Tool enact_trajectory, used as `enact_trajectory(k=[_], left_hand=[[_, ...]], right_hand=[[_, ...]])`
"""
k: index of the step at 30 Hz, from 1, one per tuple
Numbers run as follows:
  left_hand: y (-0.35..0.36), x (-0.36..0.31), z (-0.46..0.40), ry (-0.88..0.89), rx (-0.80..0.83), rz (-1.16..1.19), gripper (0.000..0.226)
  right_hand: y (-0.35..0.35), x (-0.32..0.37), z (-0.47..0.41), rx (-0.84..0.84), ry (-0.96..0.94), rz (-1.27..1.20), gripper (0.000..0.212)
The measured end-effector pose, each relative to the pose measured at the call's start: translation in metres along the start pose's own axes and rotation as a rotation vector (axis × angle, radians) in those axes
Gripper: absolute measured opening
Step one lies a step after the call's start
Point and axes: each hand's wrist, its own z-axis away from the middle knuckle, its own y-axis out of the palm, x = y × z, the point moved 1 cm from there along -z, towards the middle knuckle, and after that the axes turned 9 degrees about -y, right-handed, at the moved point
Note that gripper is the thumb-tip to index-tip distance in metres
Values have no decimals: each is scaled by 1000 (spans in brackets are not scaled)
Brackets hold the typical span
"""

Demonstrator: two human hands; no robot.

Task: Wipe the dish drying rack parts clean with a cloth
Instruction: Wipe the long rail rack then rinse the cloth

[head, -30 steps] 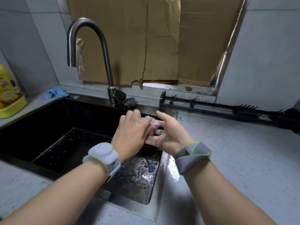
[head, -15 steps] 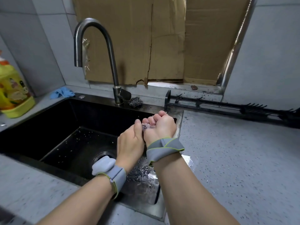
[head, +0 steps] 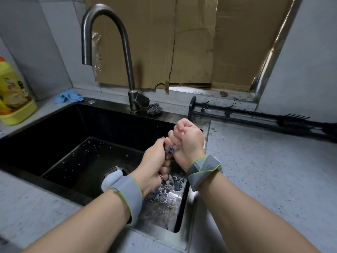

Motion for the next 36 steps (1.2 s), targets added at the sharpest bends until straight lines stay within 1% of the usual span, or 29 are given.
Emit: enact_trajectory(k=[1, 2, 4, 5, 7, 8, 9, 10, 11, 12, 13, 14, 15, 17, 18, 20, 22, 23, 26, 30, 32, 36], left_hand=[[-1, -1, 1, 20, 13, -3, 49], [-3, -1, 1, 53, 22, -21, 51], [-6, -4, 0, 157, 46, -88, 48], [-8, -6, -1, 238, 37, -130, 45], [-14, -14, -7, 460, -82, -300, 39], [-17, -19, -12, 602, -184, -456, 33], [-22, -24, -16, 773, -317, -663, 27], [-26, -28, -20, 939, -457, -910, 21], [-28, -29, -20, 1073, -551, -1150, 18], [-30, -28, -21, 1185, -586, -1338, 18], [-30, -24, -20, 1261, -568, -1454, 20], [-30, -20, -19, 1291, -541, -1499, 24], [-28, -17, -16, 1277, -533, -1490, 30], [-24, -13, -14, 1192, -584, -1367, 39], [-22, -11, -14, 1130, -591, -1255, 41], [-17, -8, -14, 959, -533, -992, 49], [-14, -4, -15, 773, -493, -822, 55], [-13, -1, -14, 719, -496, -759, 55], [-15, 2, -14, 630, -459, -548, 56], [-14, 3, -19, 388, -336, -235, 46], [-9, 4, -18, 296, -273, -118, 41], [1, -2, -7, 220, -153, 34, 40]], right_hand=[[-1, 1, -2, 15, 6, 9, 33], [-4, 3, -4, 24, 13, 25, 37], [-9, 6, -8, 44, 5, 70, 54], [-11, 8, -8, 52, 1, 87, 60], [-15, 12, -8, 74, 3, 96, 61], [-16, 14, -8, 74, 32, 128, 55], [-16, 19, -7, 61, 104, 168, 44], [-17, 19, -8, 40, 210, 188, 34], [-17, 18, -7, 9, 303, 184, 31], [-17, 15, -7, -34, 360, 162, 31], [-16, 11, -9, -88, 365, 130, 27], [-13, 9, -10, -145, 342, 85, 19], [-8, 6, -9, -209, 307, 37, 17], [-1, 2, -11, -324, 237, -66, 33], [4, 1, -10, -380, 204, -120, 37], [12, -1, -7, -467, 172, -165, 38], [16, -3, 1, -477, 171, -175, 34], [16, -5, 4, -478, 170, -181, 32], [16, -10, 9, -429, 148, -152, 30], [18, -8, 10, -282, 50, -105, 28], [18, -7, 10, -202, 11, -76, 27], [21, -1, 8, -70, -45, -53, 22]])
